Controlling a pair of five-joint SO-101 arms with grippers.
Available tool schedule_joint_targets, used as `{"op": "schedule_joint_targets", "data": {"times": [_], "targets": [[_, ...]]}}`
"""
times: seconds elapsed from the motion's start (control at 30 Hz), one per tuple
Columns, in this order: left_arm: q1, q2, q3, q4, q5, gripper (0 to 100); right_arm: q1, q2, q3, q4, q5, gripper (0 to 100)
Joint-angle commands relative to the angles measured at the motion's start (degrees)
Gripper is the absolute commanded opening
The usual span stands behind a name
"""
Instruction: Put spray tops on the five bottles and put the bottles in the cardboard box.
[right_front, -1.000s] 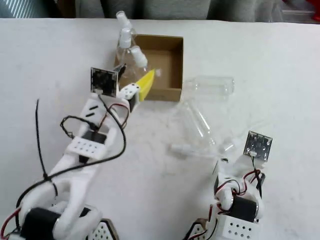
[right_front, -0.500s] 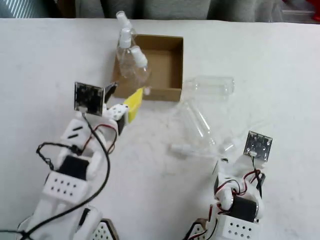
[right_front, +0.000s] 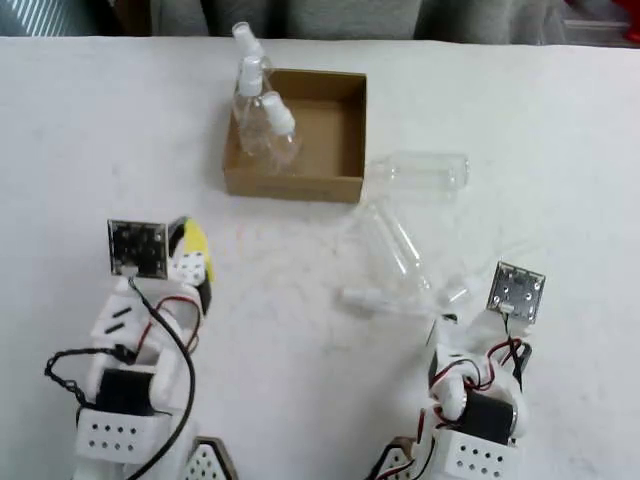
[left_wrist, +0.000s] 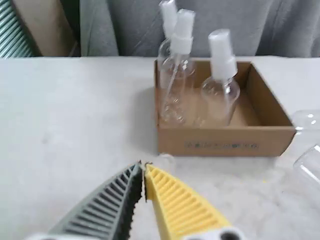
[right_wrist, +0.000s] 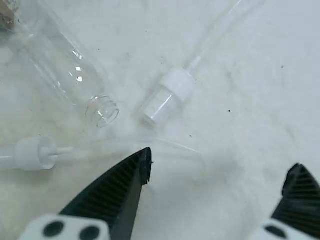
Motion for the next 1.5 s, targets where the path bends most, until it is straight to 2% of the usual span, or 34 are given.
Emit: {"op": "schedule_joint_targets", "data": {"times": [0.0, 0.1, 0.27, 0.43, 0.53, 0.8, 1.0, 1.37, 1.47], "targets": [[-1.5, -6.4, 5.6, 1.4, -0.3, 2, 0.0, -0.5, -5.8, -0.5, 0.0, 37.6], [-1.6, -10.8, 9.8, 2.5, -0.4, 2, -0.1, -0.5, -10.5, 1.8, 0.0, 37.5], [-1.6, -14.0, 9.6, 11.9, -0.5, 2, -2.0, 1.5, -19.3, 5.3, 0.1, 37.5], [1.1, -14.1, 9.6, 17.2, -0.7, 3, -8.0, 16.0, -27.8, 6.1, -0.1, 37.5], [1.2, -14.1, 9.6, 18.9, -0.7, 3, -10.3, 27.7, -33.9, 5.8, -3.0, 37.5], [0.7, -14.0, 9.6, 22.1, -12.7, 2, -16.2, 49.8, -47.9, 6.7, -3.2, 37.7], [-1.4, -14.0, 9.6, 22.2, -13.2, 2, -23.3, 58.9, -52.1, 6.5, 3.7, 37.6], [-1.5, -14.0, 9.6, 22.2, -13.2, 2, -23.8, 81.1, -61.3, -2.3, 10.5, 37.6], [-1.5, -14.0, 9.6, 22.2, -13.2, 2, -23.7, 88.9, -65.2, -3.5, 15.1, 37.6]]}}
